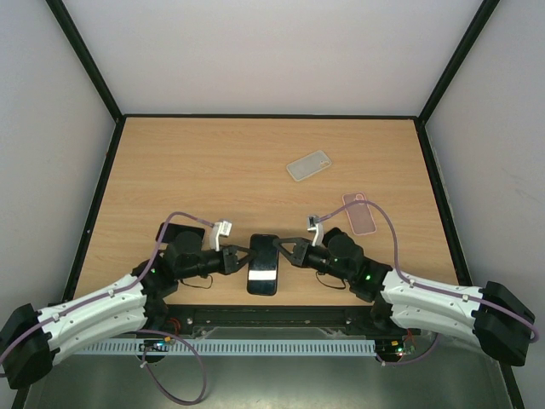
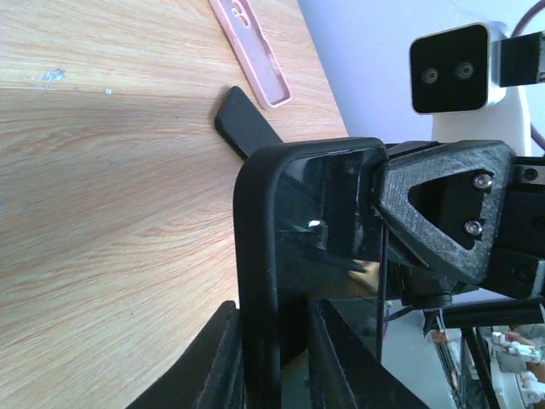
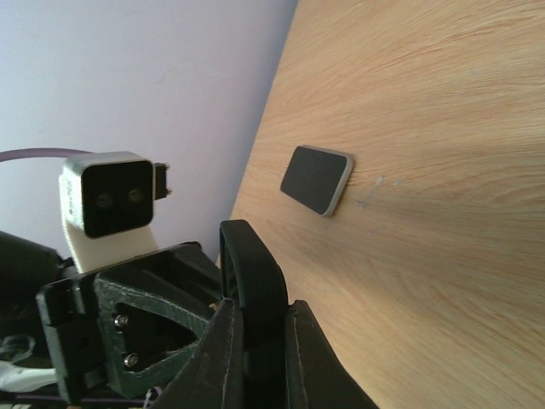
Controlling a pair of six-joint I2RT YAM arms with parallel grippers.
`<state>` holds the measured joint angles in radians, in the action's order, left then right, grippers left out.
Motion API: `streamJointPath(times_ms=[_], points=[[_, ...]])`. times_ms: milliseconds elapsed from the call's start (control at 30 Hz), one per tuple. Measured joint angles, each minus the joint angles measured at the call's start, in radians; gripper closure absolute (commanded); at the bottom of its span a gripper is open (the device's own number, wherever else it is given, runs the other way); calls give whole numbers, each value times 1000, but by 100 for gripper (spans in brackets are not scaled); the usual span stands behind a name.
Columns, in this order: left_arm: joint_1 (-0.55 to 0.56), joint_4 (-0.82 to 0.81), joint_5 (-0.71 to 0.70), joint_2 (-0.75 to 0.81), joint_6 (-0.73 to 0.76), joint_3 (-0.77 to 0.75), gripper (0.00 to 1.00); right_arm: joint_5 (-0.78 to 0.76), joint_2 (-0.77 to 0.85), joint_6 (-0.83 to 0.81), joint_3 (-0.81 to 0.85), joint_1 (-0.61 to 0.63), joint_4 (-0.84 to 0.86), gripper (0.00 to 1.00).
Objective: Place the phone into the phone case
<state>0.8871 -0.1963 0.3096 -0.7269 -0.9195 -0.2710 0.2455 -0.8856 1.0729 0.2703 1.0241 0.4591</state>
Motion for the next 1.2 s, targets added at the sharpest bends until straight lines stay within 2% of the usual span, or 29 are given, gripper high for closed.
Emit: streamJointPath(times_ms=[133, 300, 400, 700, 933, 1133, 1200], points=[[0, 24, -31, -30, -5, -11, 40, -27, -7, -16, 3, 1, -26, 98], [0, 133, -134, -40, -11, -50, 13, -63, -69, -53, 22, -31, -100, 98], [0, 213, -218, -37, -19, -89, 3, -68, -126, -90, 64, -72, -142, 98], [-31, 422, -446, 2, -77, -121, 1, -13, -399, -222, 267, -241, -144, 98], [-49, 443, -510, 39, -82, -121, 1, 103, -681, -283, 418, -378, -109, 98], [-58, 461, -529, 46, -68, -121, 1, 206, -889, -280, 576, -422, -65, 97], [-61, 462, -531, 47, -66, -120, 1, 233, -947, -269, 613, -429, -38, 94]])
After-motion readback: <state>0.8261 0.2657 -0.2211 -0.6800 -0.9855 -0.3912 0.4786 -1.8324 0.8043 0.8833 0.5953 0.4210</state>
